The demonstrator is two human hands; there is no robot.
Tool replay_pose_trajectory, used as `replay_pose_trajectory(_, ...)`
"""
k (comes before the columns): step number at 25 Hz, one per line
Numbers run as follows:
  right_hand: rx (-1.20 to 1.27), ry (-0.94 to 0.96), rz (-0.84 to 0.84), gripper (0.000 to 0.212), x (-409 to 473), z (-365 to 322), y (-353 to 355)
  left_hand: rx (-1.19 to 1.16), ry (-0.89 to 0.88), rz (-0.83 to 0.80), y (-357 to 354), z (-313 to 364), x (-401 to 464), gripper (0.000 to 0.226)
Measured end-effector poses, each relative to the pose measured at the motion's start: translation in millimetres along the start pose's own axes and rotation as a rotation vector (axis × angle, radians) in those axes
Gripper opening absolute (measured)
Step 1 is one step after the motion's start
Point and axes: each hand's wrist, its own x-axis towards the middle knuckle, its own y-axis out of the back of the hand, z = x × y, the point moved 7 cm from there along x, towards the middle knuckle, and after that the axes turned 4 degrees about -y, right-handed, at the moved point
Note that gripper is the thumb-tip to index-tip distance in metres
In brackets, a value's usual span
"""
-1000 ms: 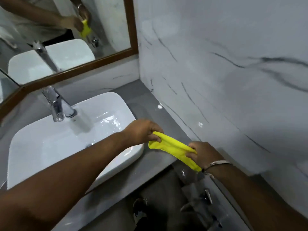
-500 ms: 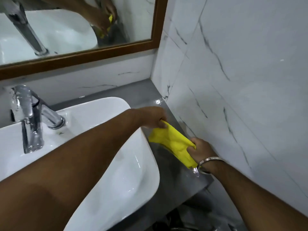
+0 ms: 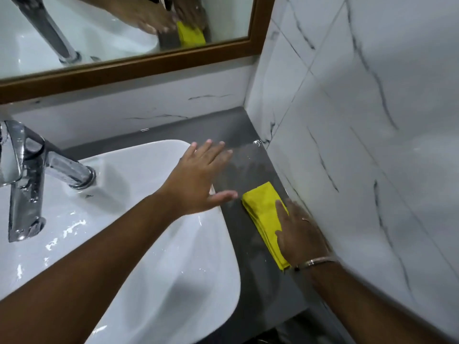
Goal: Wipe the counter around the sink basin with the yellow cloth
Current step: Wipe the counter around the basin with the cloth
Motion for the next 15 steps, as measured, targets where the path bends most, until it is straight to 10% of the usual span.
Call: replay_pose_trajectory(15,0.132,-0.039,0.042,0.072,174,-48,-10,-0.177,0.111,0.108,-37,-16,-11,0.105)
